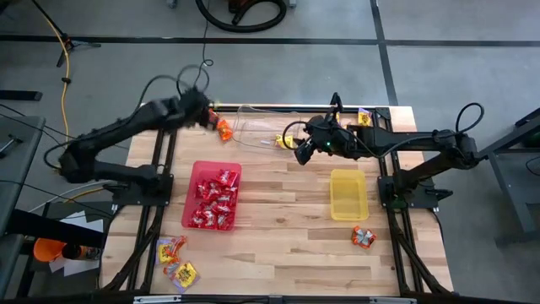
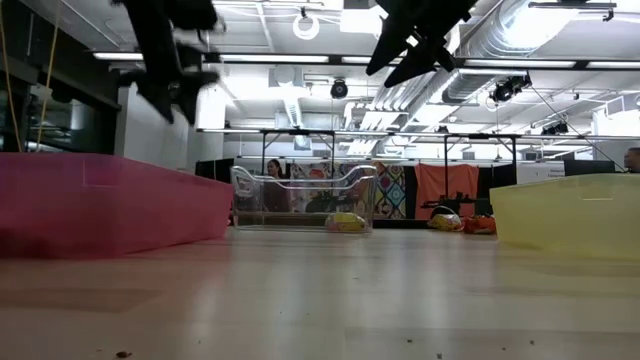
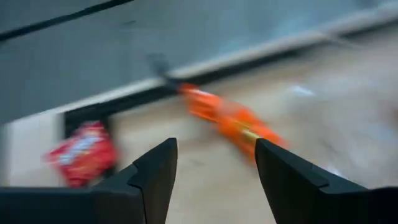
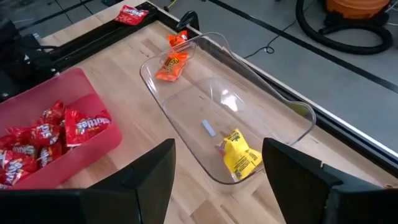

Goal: Sort candy
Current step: Put the red candy into the red bin

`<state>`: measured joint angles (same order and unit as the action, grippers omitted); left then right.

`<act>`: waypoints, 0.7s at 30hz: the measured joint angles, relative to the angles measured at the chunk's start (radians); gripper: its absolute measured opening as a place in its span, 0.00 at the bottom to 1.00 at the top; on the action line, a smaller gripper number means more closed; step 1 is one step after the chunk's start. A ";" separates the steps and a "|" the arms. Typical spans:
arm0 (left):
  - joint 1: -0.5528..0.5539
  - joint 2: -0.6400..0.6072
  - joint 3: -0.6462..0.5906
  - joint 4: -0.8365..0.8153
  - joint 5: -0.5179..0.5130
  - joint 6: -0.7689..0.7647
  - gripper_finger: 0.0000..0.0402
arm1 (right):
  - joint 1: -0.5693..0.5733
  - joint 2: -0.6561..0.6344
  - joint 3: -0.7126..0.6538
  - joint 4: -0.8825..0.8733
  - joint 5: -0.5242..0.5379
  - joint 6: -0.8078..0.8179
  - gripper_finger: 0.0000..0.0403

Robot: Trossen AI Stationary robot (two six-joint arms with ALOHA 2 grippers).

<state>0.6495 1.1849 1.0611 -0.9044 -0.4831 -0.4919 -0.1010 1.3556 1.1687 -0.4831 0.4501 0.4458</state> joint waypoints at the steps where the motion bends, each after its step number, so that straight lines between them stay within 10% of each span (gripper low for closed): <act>1: 0.070 0.040 0.000 0.018 -0.004 -0.001 0.51 | -0.005 0.000 0.000 0.003 -0.010 0.000 0.59; 10: 0.378 0.328 -0.001 0.035 0.290 -0.097 0.51 | -0.010 0.000 0.000 0.005 -0.086 -0.001 0.59; 21: 0.376 0.361 -0.001 0.056 0.034 -0.927 0.51 | -0.008 0.000 0.000 -0.008 -0.087 -0.092 0.59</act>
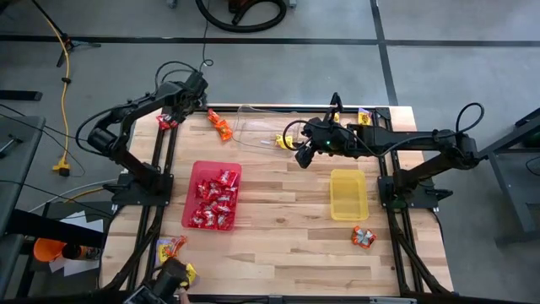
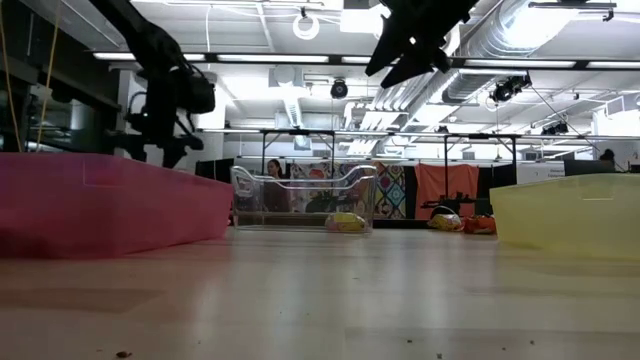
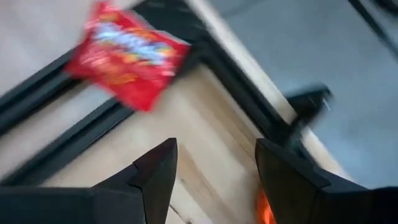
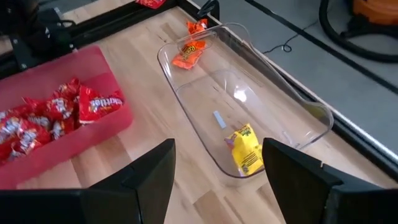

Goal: Sort candy
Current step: Put the red candy into the red bin

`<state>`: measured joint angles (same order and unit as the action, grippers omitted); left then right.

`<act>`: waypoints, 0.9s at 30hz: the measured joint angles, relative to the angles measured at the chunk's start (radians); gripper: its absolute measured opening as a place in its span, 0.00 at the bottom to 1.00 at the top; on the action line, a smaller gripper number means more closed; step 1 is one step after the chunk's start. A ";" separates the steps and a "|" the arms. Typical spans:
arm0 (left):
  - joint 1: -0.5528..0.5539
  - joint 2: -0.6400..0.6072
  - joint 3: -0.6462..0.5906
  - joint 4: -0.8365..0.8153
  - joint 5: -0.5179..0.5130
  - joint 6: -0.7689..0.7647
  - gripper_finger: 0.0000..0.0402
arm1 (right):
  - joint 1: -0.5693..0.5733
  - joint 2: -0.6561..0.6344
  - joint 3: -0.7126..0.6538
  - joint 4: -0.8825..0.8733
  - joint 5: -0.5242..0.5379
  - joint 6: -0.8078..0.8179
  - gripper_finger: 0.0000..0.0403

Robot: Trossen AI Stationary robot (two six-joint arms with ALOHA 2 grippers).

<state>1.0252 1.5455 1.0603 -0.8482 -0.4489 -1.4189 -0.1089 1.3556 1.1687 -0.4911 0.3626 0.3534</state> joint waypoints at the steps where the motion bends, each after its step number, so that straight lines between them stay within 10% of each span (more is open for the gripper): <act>1: -0.005 0.000 0.000 -0.029 -0.016 -0.068 0.50 | 0.000 0.000 0.000 0.000 -0.001 -0.020 0.59; 8: -0.075 0.004 0.000 -0.203 -0.141 -0.363 0.46 | -0.017 0.000 0.000 0.006 -0.001 -0.154 0.59; 27: -0.049 0.235 0.000 -0.180 -0.204 -0.559 0.37 | -0.261 -0.002 0.000 0.002 -0.172 -0.304 0.59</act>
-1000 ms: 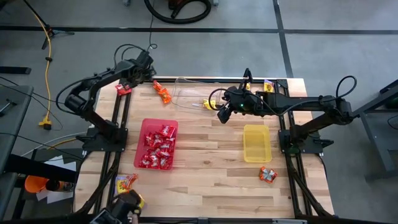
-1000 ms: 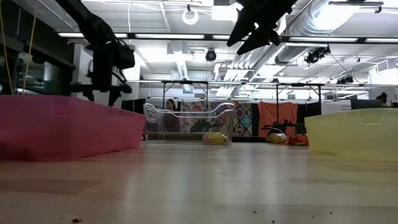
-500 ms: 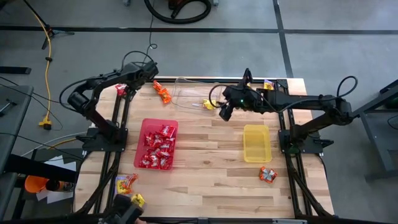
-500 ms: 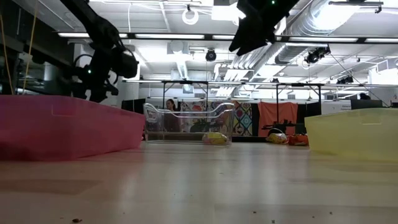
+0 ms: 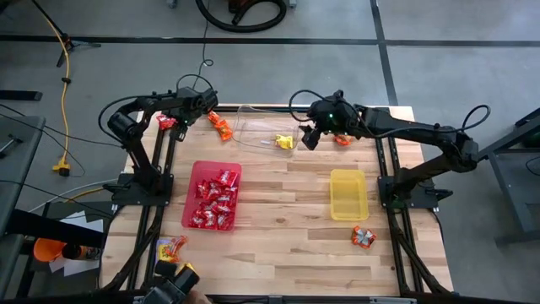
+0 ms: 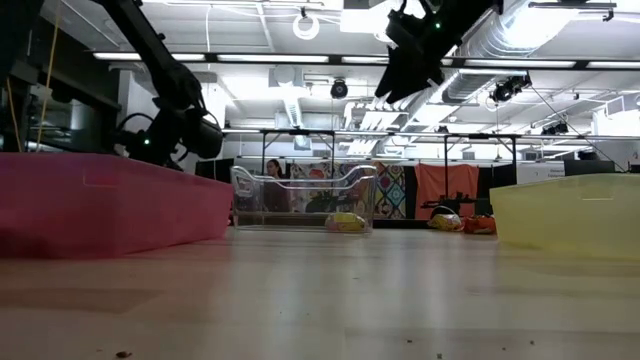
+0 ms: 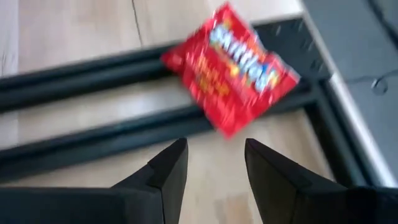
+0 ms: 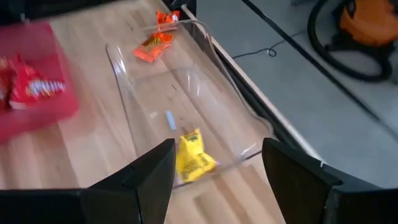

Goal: Sort candy
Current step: Put the red candy into the red bin

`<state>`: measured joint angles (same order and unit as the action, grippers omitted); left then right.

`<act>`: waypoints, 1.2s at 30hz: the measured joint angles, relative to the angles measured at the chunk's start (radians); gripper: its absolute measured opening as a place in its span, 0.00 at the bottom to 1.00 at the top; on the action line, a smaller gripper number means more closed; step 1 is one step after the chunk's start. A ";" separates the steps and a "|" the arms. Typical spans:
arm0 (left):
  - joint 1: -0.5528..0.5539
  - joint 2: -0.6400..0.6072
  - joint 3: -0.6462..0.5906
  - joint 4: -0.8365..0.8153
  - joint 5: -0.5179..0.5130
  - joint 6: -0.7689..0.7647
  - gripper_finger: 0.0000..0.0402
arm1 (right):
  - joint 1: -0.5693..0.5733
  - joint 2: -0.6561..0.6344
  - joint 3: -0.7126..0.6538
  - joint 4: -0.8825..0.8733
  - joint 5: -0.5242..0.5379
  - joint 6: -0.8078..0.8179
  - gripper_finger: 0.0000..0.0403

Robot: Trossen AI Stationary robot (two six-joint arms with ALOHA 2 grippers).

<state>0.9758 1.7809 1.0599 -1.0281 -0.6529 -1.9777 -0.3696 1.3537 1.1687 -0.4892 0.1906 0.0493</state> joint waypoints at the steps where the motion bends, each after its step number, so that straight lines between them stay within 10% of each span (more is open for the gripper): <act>1: 0.004 0.000 0.000 -0.002 -0.029 -0.011 0.37 | -0.015 0.000 0.000 0.000 -0.018 -0.042 0.59; 12: 0.067 0.028 0.010 -0.070 -0.095 -0.134 0.37 | -0.205 0.002 0.000 -0.035 -0.316 -0.163 0.59; 36: 0.065 0.262 0.186 -0.258 0.066 -0.317 0.37 | -0.291 0.002 0.000 -0.221 -0.411 -0.183 0.59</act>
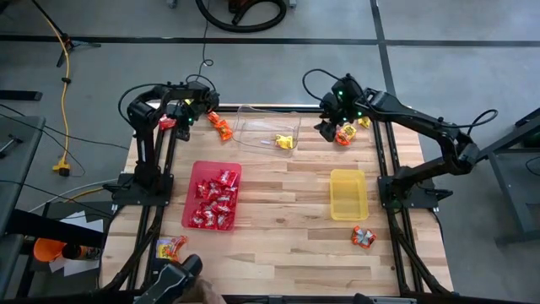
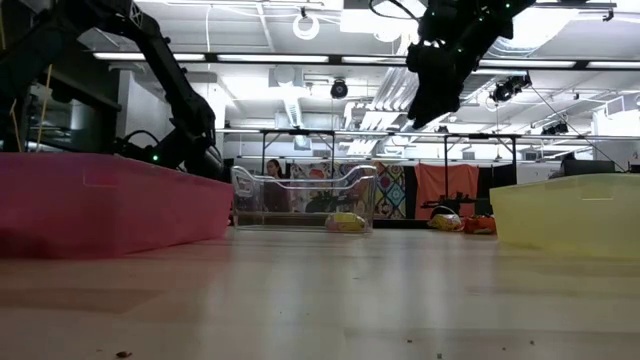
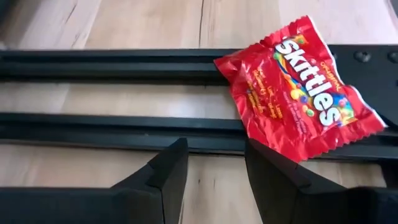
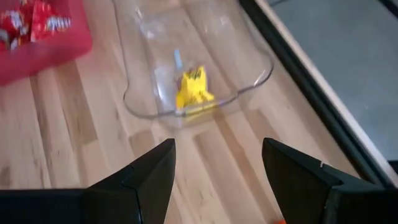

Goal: Sort candy
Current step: Put the red candy into the red bin

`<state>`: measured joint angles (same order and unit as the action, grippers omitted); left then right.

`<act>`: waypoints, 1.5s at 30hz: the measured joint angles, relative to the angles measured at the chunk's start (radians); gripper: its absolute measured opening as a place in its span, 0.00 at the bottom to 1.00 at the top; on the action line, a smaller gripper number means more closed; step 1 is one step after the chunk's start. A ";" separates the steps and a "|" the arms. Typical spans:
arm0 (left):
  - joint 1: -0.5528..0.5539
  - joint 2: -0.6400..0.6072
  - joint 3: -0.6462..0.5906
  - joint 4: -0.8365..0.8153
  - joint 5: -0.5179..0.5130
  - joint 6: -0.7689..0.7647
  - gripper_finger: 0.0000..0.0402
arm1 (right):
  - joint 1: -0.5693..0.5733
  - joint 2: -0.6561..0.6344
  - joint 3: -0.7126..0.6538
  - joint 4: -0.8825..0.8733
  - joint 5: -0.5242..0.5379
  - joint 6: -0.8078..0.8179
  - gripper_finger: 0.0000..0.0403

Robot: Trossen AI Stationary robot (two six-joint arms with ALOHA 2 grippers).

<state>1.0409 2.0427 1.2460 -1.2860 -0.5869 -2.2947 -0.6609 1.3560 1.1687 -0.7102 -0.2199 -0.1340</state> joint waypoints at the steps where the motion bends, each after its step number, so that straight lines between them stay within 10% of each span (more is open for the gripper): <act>1: 0.000 0.000 0.000 -0.003 0.000 -0.025 0.37 | 0.000 0.000 0.000 -0.013 -0.001 -0.006 0.59; 16: -0.096 -0.005 0.021 -0.002 0.114 0.187 0.03 | 0.000 0.000 0.000 0.000 -0.041 -0.085 0.59; 21: -0.211 -0.085 0.078 0.004 -0.168 0.278 0.00 | -0.001 0.000 0.000 0.077 -0.041 -0.054 0.59; 25: -0.120 -0.138 0.170 0.128 -0.269 0.764 0.00 | 0.000 0.000 0.000 0.106 -0.044 -0.048 0.59; 31: 0.110 -0.110 0.357 0.318 0.113 1.569 0.00 | 0.000 0.000 0.000 0.116 -0.045 -0.063 0.59; 37: 0.217 -0.041 0.551 -0.121 0.081 1.682 0.00 | 0.000 0.000 0.000 0.128 -0.045 -0.039 0.59; 45: 0.236 0.088 0.573 -0.131 0.149 1.677 0.00 | 0.000 0.000 0.000 0.134 -0.047 0.025 0.59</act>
<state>1.2770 2.1305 1.8194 -1.4175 -0.4381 -0.6178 -0.6613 1.3560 1.1687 -0.5764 -0.2673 -0.1094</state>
